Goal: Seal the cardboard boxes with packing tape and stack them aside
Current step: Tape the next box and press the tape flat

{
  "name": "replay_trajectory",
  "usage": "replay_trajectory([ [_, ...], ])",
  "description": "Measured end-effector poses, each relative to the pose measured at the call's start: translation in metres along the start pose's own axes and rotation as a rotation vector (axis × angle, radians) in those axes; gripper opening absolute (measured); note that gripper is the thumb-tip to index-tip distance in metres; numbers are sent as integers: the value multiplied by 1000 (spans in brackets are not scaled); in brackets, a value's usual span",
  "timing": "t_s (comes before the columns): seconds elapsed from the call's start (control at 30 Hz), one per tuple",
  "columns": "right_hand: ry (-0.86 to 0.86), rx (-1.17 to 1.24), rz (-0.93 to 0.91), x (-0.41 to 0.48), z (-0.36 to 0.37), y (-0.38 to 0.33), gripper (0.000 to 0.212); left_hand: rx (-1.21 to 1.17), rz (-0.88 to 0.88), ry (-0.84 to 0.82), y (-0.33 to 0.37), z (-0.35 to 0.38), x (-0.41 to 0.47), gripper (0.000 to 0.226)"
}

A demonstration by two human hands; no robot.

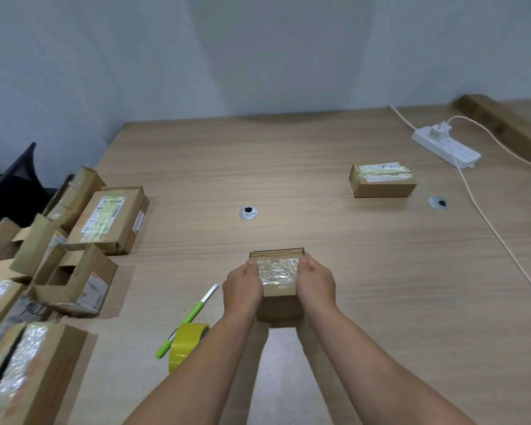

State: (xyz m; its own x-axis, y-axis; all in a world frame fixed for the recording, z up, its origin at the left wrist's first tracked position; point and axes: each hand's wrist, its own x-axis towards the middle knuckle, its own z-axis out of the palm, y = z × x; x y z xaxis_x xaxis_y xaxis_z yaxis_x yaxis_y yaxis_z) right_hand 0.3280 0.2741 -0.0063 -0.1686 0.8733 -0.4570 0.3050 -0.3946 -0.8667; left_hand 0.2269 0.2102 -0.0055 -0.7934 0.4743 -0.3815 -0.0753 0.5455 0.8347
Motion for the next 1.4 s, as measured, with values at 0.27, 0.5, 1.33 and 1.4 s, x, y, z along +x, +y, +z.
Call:
replay_trajectory([
  [0.27, -91, 87, 54, 9, -15, 13, 27, -82, -45, -7, -2, -12, 11, 39],
  [0.5, -130, 188, 232, 20, -31, 37, 50, -423, -112, -247, -10, -25, 13, 31],
  [1.33, 63, -552, 23, 10, -13, 38, 99, 210, 9, -154, -37, 10, -10, 74],
  [1.4, 48, -537, 12, 12, -15, 38, 92, 204, -2, -166, -37, 10, -6, 69],
])
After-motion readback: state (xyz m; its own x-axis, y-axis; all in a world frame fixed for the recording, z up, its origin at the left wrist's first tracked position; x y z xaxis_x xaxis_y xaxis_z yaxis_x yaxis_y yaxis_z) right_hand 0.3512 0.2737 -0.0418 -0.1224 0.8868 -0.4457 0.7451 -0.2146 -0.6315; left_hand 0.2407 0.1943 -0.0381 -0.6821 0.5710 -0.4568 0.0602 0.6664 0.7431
